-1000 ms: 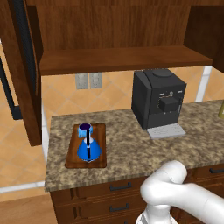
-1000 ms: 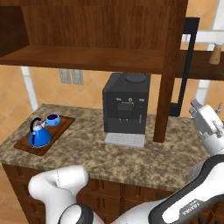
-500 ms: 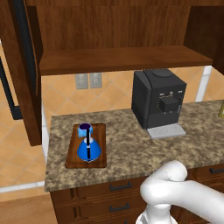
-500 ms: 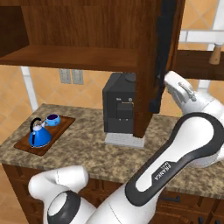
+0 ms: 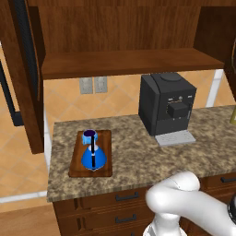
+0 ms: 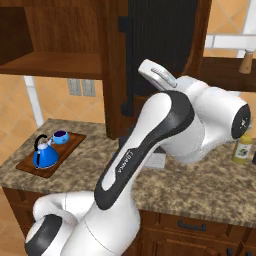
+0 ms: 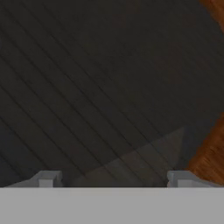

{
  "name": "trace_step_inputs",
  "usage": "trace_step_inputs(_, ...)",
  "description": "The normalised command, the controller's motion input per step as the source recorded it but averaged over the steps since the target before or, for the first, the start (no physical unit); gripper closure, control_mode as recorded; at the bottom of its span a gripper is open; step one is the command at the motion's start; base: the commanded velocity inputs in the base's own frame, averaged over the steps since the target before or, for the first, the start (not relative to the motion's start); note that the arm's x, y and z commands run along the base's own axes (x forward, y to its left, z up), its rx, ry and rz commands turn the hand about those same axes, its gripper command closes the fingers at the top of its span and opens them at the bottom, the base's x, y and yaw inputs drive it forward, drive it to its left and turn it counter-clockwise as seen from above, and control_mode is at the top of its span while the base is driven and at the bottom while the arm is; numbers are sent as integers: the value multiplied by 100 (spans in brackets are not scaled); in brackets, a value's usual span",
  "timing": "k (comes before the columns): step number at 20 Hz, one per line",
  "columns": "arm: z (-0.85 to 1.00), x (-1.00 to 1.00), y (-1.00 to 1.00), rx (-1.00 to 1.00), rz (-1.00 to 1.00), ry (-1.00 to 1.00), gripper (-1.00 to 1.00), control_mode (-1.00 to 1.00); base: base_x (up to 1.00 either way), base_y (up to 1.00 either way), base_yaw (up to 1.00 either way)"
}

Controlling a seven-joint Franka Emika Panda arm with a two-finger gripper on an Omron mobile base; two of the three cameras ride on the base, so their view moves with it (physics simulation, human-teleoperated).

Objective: Pick the kettle from the counter and place it on the tray. Then pick the mug from the cabinet and place it on the tray. Then close the cabinet doors.

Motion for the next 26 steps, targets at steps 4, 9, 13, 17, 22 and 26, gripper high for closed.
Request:
trace_step_inputs(4,0,35,100,-13,-27,0,-100,-100,0,0,0)
trace_step_inputs(9,0,45,99,-8,-27,0,-100,-100,0,0,0)
trace_step_inputs(13,0,53,84,-3,-23,0,-100,-100,0,0,0)
trace_step_inputs(17,5,67,46,0,-18,0,-100,-100,0,0,0)
trace_step_inputs(22,5,89,21,-1,-14,0,-100,-100,0,0,0)
trace_step_inputs(26,1,89,13,0,-14,0,-100,-100,0,0,0)
